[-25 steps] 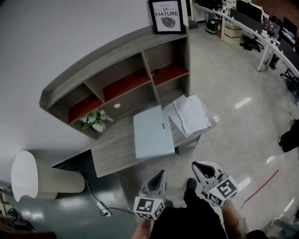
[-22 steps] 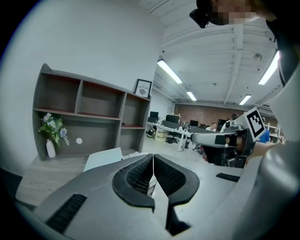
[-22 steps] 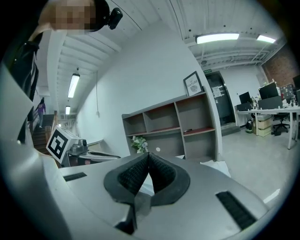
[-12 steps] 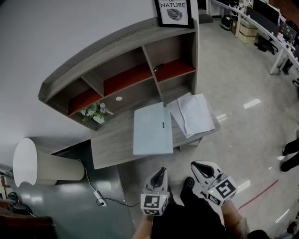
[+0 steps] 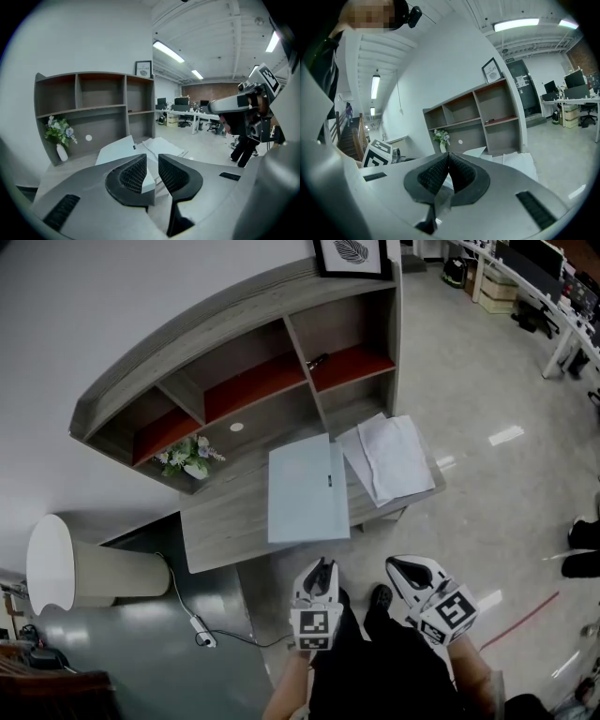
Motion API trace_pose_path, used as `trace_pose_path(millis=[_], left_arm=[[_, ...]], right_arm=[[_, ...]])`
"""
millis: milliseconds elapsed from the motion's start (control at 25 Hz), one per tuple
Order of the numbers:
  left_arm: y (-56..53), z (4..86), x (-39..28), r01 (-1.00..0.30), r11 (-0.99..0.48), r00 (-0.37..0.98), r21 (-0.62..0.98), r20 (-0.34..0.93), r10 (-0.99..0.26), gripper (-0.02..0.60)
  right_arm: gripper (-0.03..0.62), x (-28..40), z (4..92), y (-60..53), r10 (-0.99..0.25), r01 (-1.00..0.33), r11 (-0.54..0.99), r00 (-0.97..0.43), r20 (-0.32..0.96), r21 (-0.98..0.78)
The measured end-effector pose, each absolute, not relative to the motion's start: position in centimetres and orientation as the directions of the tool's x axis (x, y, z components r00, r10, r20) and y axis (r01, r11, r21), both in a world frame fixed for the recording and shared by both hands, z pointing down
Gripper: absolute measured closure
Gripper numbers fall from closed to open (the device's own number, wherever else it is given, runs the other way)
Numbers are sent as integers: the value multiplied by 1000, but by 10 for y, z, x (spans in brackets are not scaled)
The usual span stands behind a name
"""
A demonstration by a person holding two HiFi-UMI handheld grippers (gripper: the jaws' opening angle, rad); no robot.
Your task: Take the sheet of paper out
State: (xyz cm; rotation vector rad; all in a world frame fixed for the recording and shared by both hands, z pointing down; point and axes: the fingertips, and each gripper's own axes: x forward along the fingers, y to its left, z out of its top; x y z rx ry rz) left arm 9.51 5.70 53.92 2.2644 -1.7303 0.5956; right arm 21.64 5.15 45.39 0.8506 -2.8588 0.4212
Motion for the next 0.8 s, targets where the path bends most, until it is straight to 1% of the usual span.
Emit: trace_pose_path(millis=[200,240,360,440,800], left_arm=[[40,564,84,-949,-298,215,-101,483,-849,477],[36,570,83,-945,-308,215,-114,493,-843,458],[25,587,79,-926,-336,205,-171,520,-829,423],[19,600,77,-906,-362,196,-219,542,-817,412],[-7,644,72,-776,-492,187,-395,600,-778,407]], right_arm=[[583,203,459,49,-518,-558,799,-828,213,-223],[583,200,458,48,-522,-561,797,-826,214,-224],[583,193,457,43,-527,-568,793,-821,220,-220],[583,189,458,39,-531,-574,790,-816,229,-214],[583,174,462,23,-574,-626,750,-776,261,-215]])
